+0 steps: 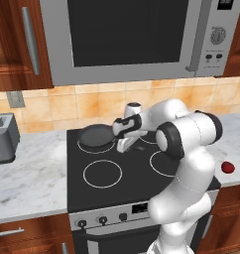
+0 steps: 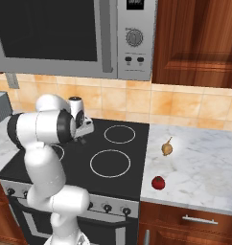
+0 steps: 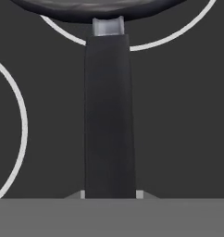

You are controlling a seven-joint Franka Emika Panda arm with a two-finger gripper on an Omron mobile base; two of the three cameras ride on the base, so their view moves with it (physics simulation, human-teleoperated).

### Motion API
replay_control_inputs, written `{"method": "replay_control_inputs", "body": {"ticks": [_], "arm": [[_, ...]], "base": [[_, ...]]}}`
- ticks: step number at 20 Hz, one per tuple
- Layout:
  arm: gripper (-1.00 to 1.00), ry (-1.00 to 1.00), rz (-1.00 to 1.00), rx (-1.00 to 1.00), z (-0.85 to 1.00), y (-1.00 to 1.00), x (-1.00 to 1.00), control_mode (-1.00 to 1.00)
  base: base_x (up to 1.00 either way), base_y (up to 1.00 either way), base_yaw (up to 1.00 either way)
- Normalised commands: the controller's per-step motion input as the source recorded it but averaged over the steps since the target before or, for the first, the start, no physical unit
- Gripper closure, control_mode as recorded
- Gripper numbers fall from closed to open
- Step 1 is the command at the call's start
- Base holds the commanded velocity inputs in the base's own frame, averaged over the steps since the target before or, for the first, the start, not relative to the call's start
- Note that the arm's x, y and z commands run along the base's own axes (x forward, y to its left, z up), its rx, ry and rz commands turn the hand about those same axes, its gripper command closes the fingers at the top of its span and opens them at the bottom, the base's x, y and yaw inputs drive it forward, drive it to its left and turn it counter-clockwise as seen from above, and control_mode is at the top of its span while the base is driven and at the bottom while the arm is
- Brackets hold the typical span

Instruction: Place the pan on the rear left burner on the stove. Then place the tomato and the onion in the pan and turn on the rear left burner.

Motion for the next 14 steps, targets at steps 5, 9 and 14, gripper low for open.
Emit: {"method": "replay_control_inputs", "body": {"ticks": [5, 9, 14], "arm": [[1.00, 0.05, 0.00, -0.03, -0.30, 0.05, 0.38, -1.00], [1.00, 0.05, 0.00, -0.03, -0.28, 0.08, 0.38, -1.00], [1.00, 0.05, 0.00, -0.04, -0.30, 0.07, 0.32, -1.00]], "base": [[0.00, 0.00, 0.00], [0.00, 0.00, 0.00], [0.00, 0.00, 0.00]]}}
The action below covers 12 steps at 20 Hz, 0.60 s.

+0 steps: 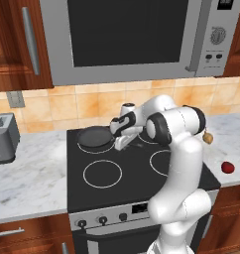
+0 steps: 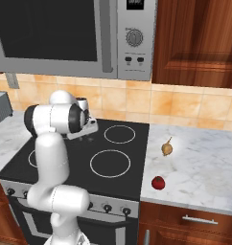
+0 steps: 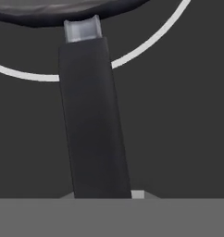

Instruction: Place the pan on the rear left burner on the stove. Then place the tomato and the onion in the pan and turn on the rear left burner.

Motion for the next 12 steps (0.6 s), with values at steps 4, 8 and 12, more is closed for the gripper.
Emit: {"method": "replay_control_inputs", "body": {"ticks": [4, 8, 12], "arm": [[1.00, 0.01, 0.00, -0.08, -0.31, 0.00, -0.03, -1.00], [1.00, 0.00, 0.00, -0.08, -0.40, 0.00, -0.24, -1.00], [1.00, 0.02, 0.00, -0.08, -0.51, 0.00, -0.28, -1.00]], "base": [[0.00, 0.00, 0.00], [0.00, 0.00, 0.00], [0.00, 0.00, 0.00]]}}
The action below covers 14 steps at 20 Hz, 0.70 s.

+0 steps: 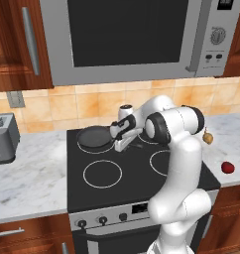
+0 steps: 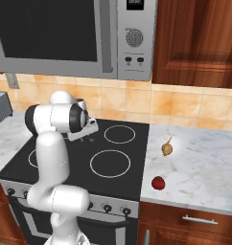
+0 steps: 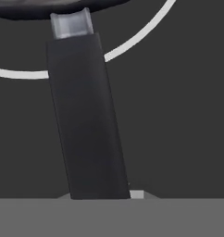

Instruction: Place the pan on the rear left burner on the stove. Then place the tomato and the onion in the pan and turn on the rear left burner.

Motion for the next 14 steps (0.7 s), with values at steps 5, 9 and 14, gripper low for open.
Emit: {"method": "replay_control_inputs", "body": {"ticks": [5, 9, 14], "arm": [[1.00, 0.10, 0.00, -0.07, -0.57, 0.00, -0.09, -1.00], [-1.00, 0.20, 0.00, -0.04, -0.61, 0.00, 0.00, -1.00], [-1.00, 0.08, 0.00, -0.03, -0.30, 0.00, -0.08, -1.00]], "base": [[0.00, 0.00, 0.00], [0.00, 0.00, 0.00], [0.00, 0.00, 0.00]]}}
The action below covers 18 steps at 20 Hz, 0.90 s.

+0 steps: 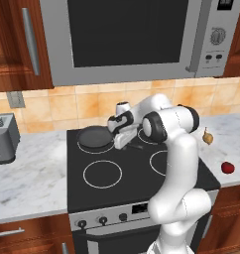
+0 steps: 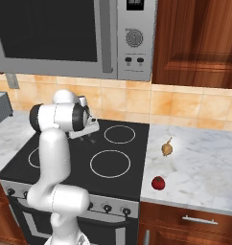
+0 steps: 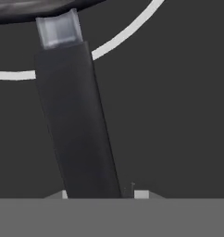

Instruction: Place the pan on the rear left burner on the stove. Then place the tomato and the onion in the pan and turn on the rear left burner.

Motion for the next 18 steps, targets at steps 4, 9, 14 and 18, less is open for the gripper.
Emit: {"method": "replay_control_inputs", "body": {"ticks": [4, 9, 14, 18], "arm": [[-1.00, -0.05, 0.00, -0.01, 0.00, -0.01, -0.28, -1.00], [-1.00, -0.10, -0.01, 0.00, 0.07, -0.01, -0.21, -1.00], [-1.00, -0.11, -0.02, 0.00, 0.30, -0.03, -0.02, -1.00], [-1.00, -0.06, -0.04, 0.00, 0.28, -0.08, -0.01, -1.00]], "base": [[0.00, 0.00, 0.00], [0.00, 0.00, 0.00], [0.00, 0.00, 0.00], [0.00, 0.00, 0.00]]}}
